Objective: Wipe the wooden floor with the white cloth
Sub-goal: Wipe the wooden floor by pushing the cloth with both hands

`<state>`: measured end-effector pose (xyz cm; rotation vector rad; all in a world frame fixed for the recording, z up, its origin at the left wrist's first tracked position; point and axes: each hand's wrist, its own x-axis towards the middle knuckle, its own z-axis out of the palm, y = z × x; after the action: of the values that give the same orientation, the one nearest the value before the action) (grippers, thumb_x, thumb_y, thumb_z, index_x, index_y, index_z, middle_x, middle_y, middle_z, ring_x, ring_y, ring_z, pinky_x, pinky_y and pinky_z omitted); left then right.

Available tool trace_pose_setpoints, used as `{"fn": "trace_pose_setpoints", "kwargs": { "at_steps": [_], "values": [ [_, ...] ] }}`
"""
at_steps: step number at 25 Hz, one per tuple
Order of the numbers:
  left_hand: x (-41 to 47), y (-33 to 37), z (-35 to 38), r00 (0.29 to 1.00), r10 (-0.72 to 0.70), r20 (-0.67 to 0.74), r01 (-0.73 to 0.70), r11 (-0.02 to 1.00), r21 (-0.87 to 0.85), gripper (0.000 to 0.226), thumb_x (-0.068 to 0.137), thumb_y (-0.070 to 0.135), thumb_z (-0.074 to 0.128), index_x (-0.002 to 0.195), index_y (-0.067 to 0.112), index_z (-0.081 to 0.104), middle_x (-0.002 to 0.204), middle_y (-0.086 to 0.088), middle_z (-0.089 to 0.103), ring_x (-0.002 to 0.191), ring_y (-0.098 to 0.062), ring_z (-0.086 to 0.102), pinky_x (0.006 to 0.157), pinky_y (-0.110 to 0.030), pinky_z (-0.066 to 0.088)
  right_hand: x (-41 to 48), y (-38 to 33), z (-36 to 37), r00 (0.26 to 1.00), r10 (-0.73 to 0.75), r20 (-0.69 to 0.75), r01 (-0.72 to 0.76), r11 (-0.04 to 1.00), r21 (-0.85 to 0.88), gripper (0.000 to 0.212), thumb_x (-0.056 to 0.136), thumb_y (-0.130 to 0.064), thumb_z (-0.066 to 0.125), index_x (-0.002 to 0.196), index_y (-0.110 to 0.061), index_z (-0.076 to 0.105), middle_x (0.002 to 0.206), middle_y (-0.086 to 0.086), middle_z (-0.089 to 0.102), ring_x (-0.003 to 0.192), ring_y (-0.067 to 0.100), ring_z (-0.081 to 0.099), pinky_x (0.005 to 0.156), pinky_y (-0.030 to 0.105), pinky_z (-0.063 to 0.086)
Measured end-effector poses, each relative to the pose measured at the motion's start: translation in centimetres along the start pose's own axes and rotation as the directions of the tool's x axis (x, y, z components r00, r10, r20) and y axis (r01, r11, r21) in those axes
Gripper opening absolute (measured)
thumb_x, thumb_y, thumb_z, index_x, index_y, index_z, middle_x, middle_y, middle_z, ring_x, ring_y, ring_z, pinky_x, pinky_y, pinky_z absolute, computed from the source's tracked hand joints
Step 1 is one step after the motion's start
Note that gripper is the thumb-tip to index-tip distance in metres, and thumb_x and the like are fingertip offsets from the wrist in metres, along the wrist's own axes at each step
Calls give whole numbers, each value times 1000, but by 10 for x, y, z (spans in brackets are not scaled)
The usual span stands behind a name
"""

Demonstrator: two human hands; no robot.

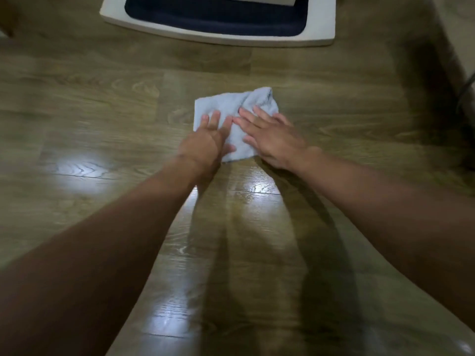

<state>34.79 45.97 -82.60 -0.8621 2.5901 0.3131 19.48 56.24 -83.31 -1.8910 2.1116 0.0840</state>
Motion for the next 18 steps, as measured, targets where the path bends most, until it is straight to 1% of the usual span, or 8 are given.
{"fn": "trace_pose_setpoints", "kwargs": {
  "at_steps": [3, 5, 8, 10, 11, 13, 15, 18],
  "values": [
    [28, -4, -16, 997, -71, 33, 70, 997, 31, 68, 100, 38, 36, 153, 14, -1, 159, -17, -2, 146, -38, 2, 115, -49, 18, 27, -5, -11, 1000, 28, -8, -27, 997, 79, 49, 104, -35, 21, 152, -28, 13, 161, -5, 7, 148, 21, 4, 117, 48, 10],
    [13, -1, -11, 999, -41, 6, 40, 996, 83, 65, 102, 36, 33, 152, 13, -1, 158, -21, -1, 145, -41, 4, 115, -48, 17, 9, -15, 0, 998, 49, -47, -44, 993, 105, 50, 104, -34, 24, 152, -26, 15, 161, -4, 11, 148, 22, 6, 117, 49, 10],
    [-56, 15, 25, 998, 67, -1, -67, 997, 34, 61, 102, 34, 24, 152, 12, -4, 158, -22, -4, 145, -41, 1, 115, -47, 22, -70, -46, 27, 994, 49, -94, -41, 995, 86, 50, 102, -35, 24, 151, -26, 20, 159, -5, 20, 148, 21, 12, 117, 47, 13],
    [-115, 35, 54, 995, 100, -31, -98, 994, 44, 61, 99, 35, 14, 151, 12, -8, 158, -22, -7, 146, -40, -4, 111, -46, 30, -120, -67, 45, 996, 17, -84, -17, 1000, 8, 50, 101, -37, 23, 150, -24, 25, 157, -4, 26, 147, 21, 17, 116, 46, 17],
    [-128, 40, 63, 994, 107, -30, -105, 992, 63, 62, 100, 36, 14, 151, 9, -9, 157, -23, -6, 145, -41, -5, 111, -44, 30, -129, -71, 50, 998, 13, -62, -15, 1000, -22, 50, 101, -36, 27, 149, -23, 27, 156, -3, 29, 146, 22, 21, 115, 47, 20],
    [-117, 33, 64, 993, 104, -48, -96, 986, 139, 65, 102, 39, 20, 151, 5, -6, 156, -27, -3, 145, -41, -3, 116, -42, 21, -115, -67, 52, 999, 27, -29, -30, 996, -79, 49, 101, -33, 33, 149, -23, 28, 155, -2, 31, 144, 23, 25, 113, 50, 23],
    [-81, 15, 46, 994, 87, -73, -75, 984, 163, 66, 102, 39, 25, 151, 6, -6, 157, -25, -6, 146, -39, -6, 118, -44, 10, -75, -63, 38, 997, 65, -33, -67, 996, -63, 50, 102, -33, 28, 151, -23, 19, 159, -3, 20, 146, 23, 18, 113, 51, 18],
    [-32, -14, 11, 999, 13, 45, -13, 1000, 3, 68, 101, 36, 37, 152, 12, 0, 159, -19, -4, 146, -37, -3, 118, -48, 12, -15, -54, 10, 996, 92, 13, -93, 992, 89, 51, 104, -33, 24, 152, -25, 11, 161, -4, 7, 148, 24, 5, 115, 54, 10]
  ]
}}
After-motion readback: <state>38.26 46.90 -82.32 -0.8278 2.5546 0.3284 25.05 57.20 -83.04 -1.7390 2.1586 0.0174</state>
